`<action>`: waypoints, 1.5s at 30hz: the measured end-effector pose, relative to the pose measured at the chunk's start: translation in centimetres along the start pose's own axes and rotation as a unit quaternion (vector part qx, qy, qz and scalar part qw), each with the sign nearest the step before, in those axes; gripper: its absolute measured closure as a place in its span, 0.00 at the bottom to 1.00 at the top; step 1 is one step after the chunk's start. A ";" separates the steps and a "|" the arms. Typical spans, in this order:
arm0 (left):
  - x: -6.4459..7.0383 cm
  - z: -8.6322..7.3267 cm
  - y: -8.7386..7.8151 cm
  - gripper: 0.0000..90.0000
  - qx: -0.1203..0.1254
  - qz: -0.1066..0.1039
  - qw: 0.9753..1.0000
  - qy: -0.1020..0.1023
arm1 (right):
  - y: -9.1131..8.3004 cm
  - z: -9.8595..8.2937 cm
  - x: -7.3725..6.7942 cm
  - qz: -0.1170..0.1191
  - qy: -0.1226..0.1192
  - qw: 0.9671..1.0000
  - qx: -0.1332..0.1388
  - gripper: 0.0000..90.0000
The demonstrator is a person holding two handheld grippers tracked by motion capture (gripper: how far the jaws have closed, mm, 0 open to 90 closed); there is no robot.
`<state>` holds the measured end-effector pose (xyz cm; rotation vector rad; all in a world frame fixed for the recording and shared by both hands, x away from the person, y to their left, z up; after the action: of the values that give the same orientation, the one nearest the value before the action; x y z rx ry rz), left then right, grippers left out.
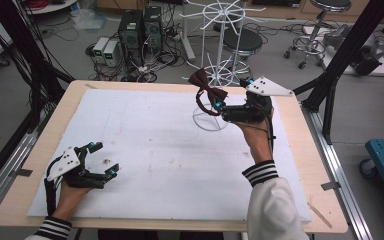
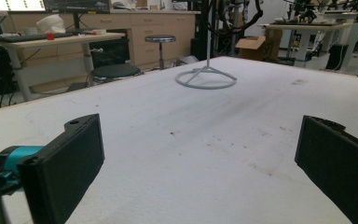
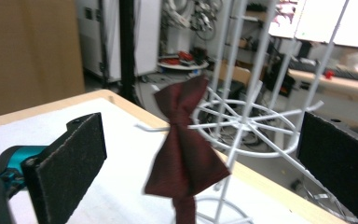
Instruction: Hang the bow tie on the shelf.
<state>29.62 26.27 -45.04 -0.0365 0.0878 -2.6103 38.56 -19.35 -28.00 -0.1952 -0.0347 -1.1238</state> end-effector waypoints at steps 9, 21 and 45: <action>-0.1 -0.1 -0.5 0.02 0.017 0.014 1.000 -0.002 | -4.1 -2.1 0.1 0.014 0.002 0.999 0.034 0.01; -0.2 -0.2 -0.8 0.02 0.029 0.022 0.999 -0.001 | -9.2 -8.5 0.1 0.009 0.005 0.997 0.071 0.01; 0.2 -0.3 -1.1 0.02 0.041 0.036 0.998 0.011 | -9.9 -18.3 0.9 -0.054 0.050 0.996 0.042 0.01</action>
<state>28.92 27.15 -45.29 0.0229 -0.0100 -2.5393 28.81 -27.47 -44.46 -0.0616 -0.0042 -1.2357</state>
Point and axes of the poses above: each handheld gripper's, and its own axes: y roughly forward along the jaws, z roughly out of its top, x roughly to its right, the point moved 2 cm from there along y, roughly forward along the jaws, and after that the axes turned 13 degrees about -z, right-handed, at the moved point
